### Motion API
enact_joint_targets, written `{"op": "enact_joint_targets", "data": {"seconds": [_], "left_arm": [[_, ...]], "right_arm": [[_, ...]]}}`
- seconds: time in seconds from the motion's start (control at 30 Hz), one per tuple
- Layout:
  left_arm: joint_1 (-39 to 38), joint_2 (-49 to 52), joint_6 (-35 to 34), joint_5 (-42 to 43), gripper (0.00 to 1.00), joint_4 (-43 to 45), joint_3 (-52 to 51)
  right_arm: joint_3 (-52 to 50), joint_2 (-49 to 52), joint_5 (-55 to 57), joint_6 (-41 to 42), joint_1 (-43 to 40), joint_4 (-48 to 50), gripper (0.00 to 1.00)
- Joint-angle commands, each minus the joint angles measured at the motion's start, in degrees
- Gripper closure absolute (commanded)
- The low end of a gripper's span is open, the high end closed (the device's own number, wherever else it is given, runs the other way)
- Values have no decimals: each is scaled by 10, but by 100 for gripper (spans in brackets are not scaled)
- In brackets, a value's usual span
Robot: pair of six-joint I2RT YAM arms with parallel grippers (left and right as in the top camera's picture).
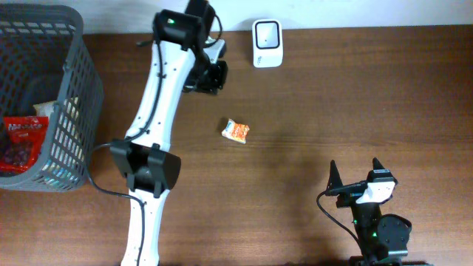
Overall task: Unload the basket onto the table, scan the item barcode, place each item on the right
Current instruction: 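Lift the box out and place it on the table center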
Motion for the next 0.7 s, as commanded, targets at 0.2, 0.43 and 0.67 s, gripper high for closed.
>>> {"op": "enact_joint_targets", "data": {"seconds": [0.2,0.43,0.67], "left_arm": [[-69,49,3,-23,100,64,-146],[-75,50,-3,-34,100,189,-254],[-75,49,-10,-14,100,203,-274]], "right_arm": [[-4,-4,-1,2,-3,-1,2],[-4,-4,-1,2,-3,-1,2],[-4,-4,-1,2,-3,-1,2]]}}
